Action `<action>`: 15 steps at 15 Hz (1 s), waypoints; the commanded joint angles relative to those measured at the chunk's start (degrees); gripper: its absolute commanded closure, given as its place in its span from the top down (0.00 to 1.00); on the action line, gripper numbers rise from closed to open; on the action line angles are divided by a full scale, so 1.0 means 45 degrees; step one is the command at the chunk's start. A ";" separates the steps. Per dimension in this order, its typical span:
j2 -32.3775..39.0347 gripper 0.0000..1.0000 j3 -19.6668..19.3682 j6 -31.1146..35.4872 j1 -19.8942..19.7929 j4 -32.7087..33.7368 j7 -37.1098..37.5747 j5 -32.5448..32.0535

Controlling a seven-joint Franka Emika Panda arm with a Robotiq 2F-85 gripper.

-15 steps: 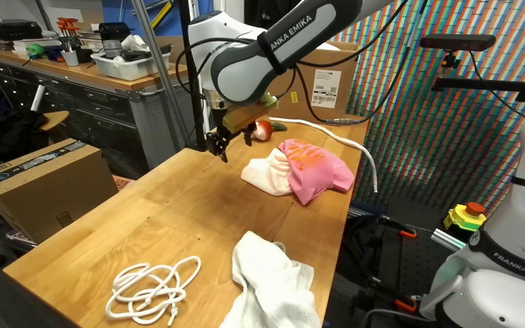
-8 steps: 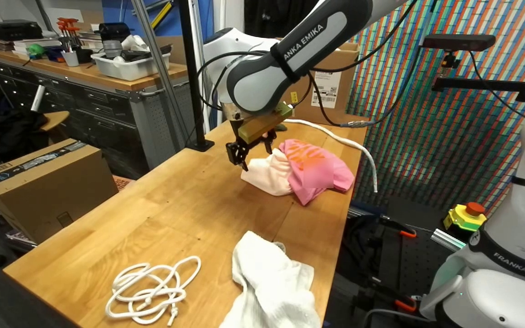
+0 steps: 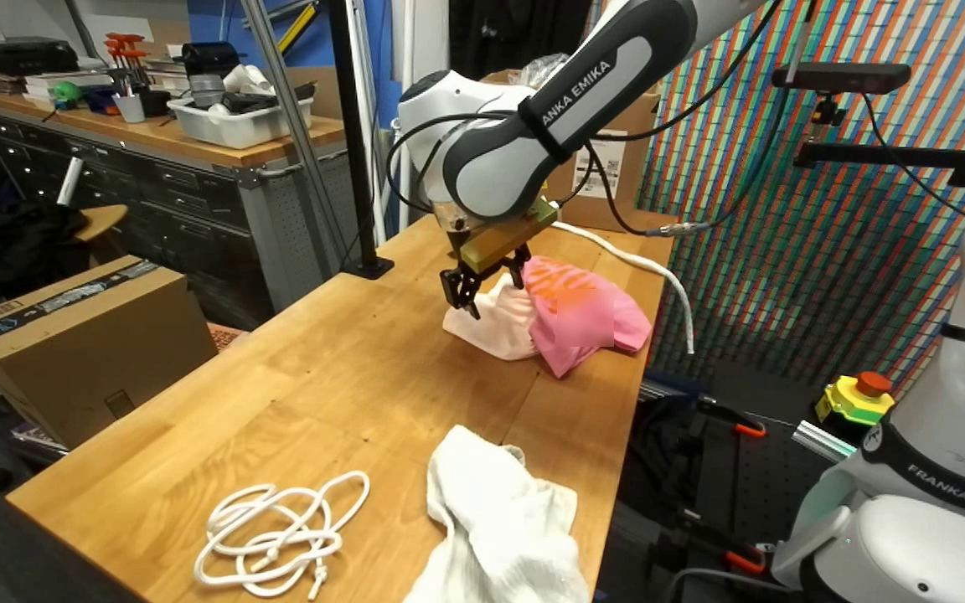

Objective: Put all the items on the table separately

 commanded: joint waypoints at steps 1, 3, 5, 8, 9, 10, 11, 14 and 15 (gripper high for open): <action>-0.0200 1.00 0.0166 0.0694 -0.0368 -0.0424 -0.0463 -0.0013; -0.0085 1.00 0.0203 0.0800 -0.0515 -0.0401 -0.0736 0.0185; -0.0080 1.00 0.0198 0.0811 -0.0620 -0.0441 -0.0928 0.0266; -0.0093 1.00 0.0181 0.0683 -0.0702 -0.0573 -0.1152 0.0324; -0.0074 1.00 0.0192 0.0655 -0.0719 -0.0608 -0.1224 0.0350; -0.0080 1.00 0.0210 0.0623 -0.0717 -0.0659 -0.1313 0.0361; -0.0115 1.00 0.0225 0.0584 -0.0695 -0.0726 -0.1384 0.0336; -0.0171 1.00 0.0356 0.0501 -0.0629 -0.0920 -0.1737 0.0345; -0.0167 1.00 0.0431 0.0470 -0.0628 -0.0949 -0.1889 0.0423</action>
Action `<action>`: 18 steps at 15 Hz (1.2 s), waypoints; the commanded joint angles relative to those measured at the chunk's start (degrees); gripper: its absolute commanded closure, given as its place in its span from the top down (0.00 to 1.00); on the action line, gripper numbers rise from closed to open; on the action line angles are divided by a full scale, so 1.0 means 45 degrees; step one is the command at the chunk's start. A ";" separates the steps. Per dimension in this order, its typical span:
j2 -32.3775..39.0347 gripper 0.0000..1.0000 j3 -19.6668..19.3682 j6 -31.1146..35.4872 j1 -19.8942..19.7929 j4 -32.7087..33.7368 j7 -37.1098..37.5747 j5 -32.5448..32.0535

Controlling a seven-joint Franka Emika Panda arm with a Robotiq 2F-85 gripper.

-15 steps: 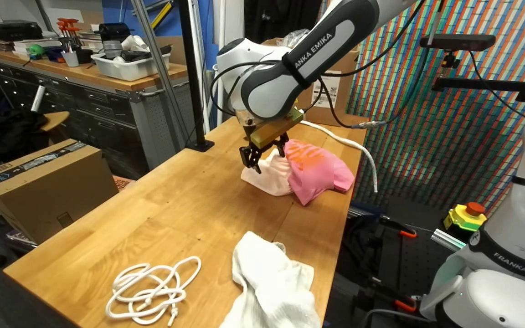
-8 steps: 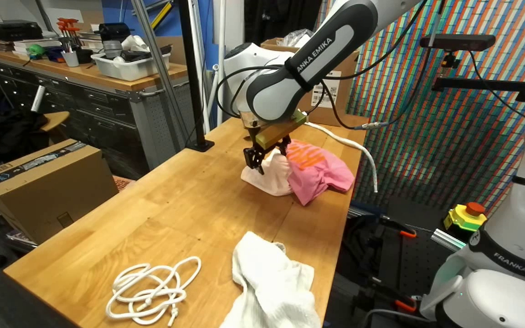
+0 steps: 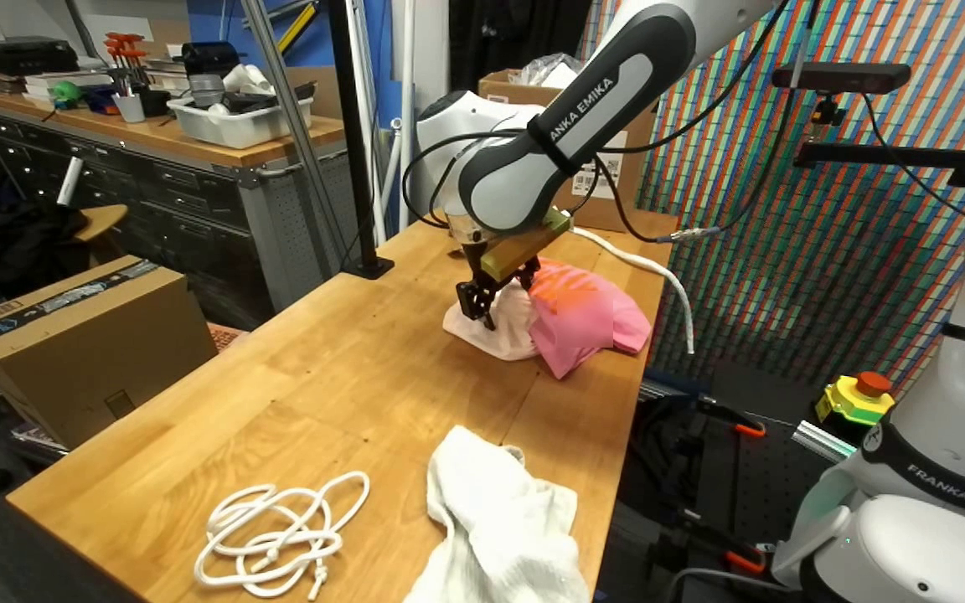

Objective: Put all the items on the table separately

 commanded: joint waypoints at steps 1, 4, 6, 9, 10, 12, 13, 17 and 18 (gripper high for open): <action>-0.0213 0.97 0.0309 -0.0069 -0.0068 -0.0275 -0.0723 0.0376; -0.0184 0.70 0.0440 -0.0083 -0.0030 -0.0308 -0.1048 0.0509; -0.0160 0.53 0.0503 -0.0069 -0.0029 -0.0294 -0.1178 0.0533; -0.0134 0.31 0.0536 -0.0042 -0.0031 -0.0250 -0.1289 0.0506; -0.0127 0.22 0.0538 -0.0046 -0.0042 -0.0249 -0.1339 0.0508; -0.0122 0.08 0.0523 -0.0022 -0.0027 -0.0246 -0.1369 0.0449; -0.0150 0.05 0.0531 -0.0016 -0.0013 -0.0241 -0.1378 0.0446; -0.0650 0.06 0.0570 0.0441 0.0142 -0.0209 -0.1186 0.0309; -0.0896 0.06 0.0604 0.0602 0.0144 -0.0202 -0.1209 0.0377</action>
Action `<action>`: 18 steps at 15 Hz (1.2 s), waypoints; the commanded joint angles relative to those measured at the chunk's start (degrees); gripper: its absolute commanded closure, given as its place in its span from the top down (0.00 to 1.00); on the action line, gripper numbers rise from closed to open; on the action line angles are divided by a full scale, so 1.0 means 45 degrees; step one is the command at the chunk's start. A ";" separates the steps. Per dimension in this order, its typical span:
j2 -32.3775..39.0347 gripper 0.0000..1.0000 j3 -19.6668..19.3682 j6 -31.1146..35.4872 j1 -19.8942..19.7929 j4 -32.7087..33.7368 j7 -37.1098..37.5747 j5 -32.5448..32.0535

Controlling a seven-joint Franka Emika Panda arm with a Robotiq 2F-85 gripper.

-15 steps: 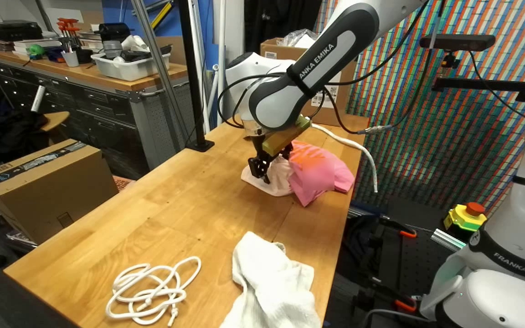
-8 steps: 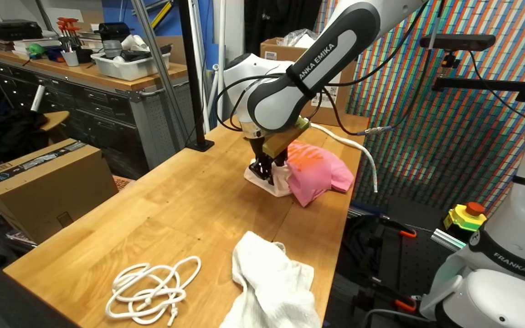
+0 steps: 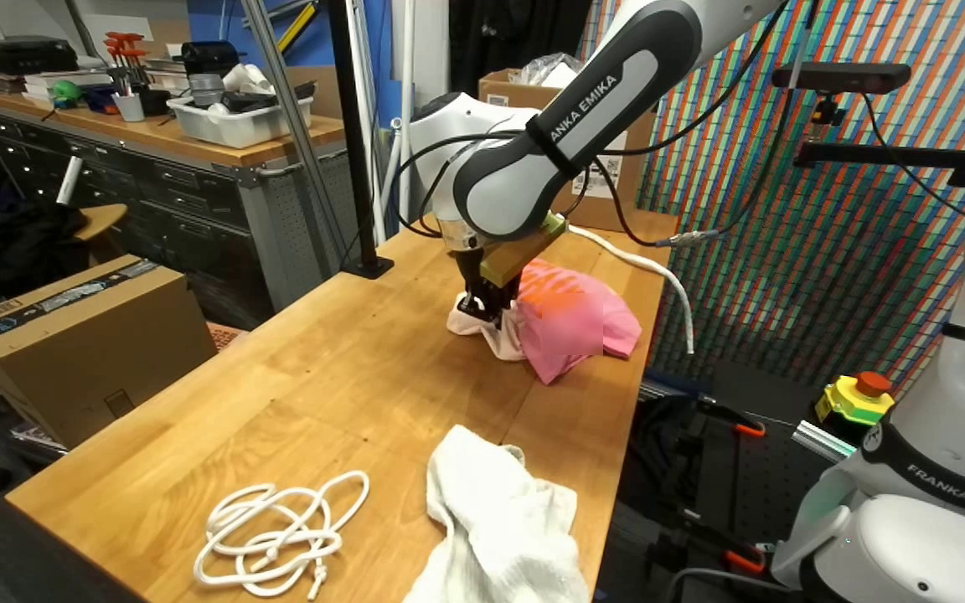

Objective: Put all the items on the table separately

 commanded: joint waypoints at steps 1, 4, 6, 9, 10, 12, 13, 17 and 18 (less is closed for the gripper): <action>-0.1091 0.06 0.0109 0.0611 0.0065 -0.0055 -0.0106 0.0205; -0.2266 0.06 0.0150 0.1047 -0.0106 -0.0147 -0.0137 0.0450; -0.3105 0.06 0.0175 0.1067 -0.0280 -0.0255 -0.0293 0.0716; -0.4278 0.06 0.0226 0.0991 -0.0568 -0.0469 -0.0571 0.1062; -0.4638 0.06 0.0257 0.0840 -0.0681 -0.0518 -0.0824 0.1297; -0.5301 0.06 0.0239 0.0649 -0.0895 -0.0759 -0.1208 0.1459; -0.5611 0.06 0.0233 0.0440 -0.1013 -0.0895 -0.1545 0.1609; -0.6554 0.06 0.0171 -0.0635 -0.1464 -0.1511 -0.2471 0.1582; -0.6743 0.06 0.0170 -0.0820 -0.1570 -0.1660 -0.2563 0.1446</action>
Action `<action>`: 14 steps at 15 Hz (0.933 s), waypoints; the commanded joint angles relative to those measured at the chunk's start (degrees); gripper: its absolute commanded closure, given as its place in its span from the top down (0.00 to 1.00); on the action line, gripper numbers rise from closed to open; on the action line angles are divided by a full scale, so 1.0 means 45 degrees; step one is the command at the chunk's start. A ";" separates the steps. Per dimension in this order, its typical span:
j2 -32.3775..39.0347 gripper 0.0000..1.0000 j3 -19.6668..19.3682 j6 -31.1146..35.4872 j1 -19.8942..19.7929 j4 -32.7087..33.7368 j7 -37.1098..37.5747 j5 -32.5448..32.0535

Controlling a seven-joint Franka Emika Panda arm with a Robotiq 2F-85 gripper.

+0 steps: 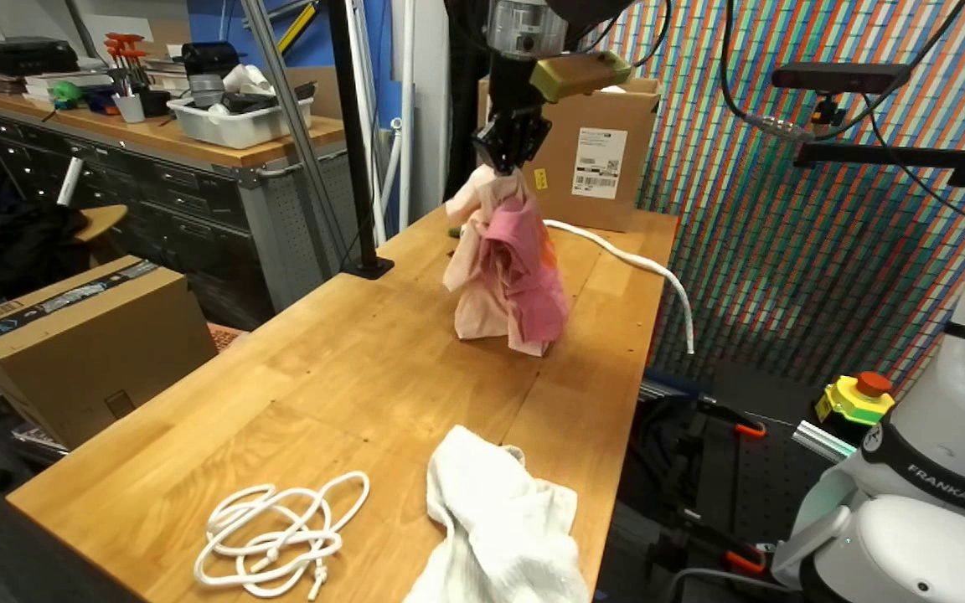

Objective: Put all the items on the table separately

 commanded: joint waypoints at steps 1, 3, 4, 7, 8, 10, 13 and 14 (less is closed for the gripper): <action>-0.1163 0.06 0.0093 -0.0511 -0.0471 -0.0846 -0.0677 -0.0078; -0.1418 0.06 0.0052 -0.0430 -0.0643 -0.0911 -0.0701 0.0325; -0.1557 0.05 0.0126 -0.0033 -0.0713 -0.1041 -0.0474 -0.0027; -0.1938 0.04 0.0103 0.0035 -0.0849 -0.0615 -0.0352 0.0409; -0.2090 0.04 0.0119 0.0007 -0.0873 -0.0476 -0.0373 0.0443; -0.2416 0.04 0.0228 0.0066 -0.0884 -0.0222 -0.0331 0.0297; -0.2779 0.04 0.0485 -0.0002 -0.0806 0.0245 -0.0312 0.0268; -0.2841 0.04 0.0613 0.0032 -0.0781 0.0387 -0.0271 0.0234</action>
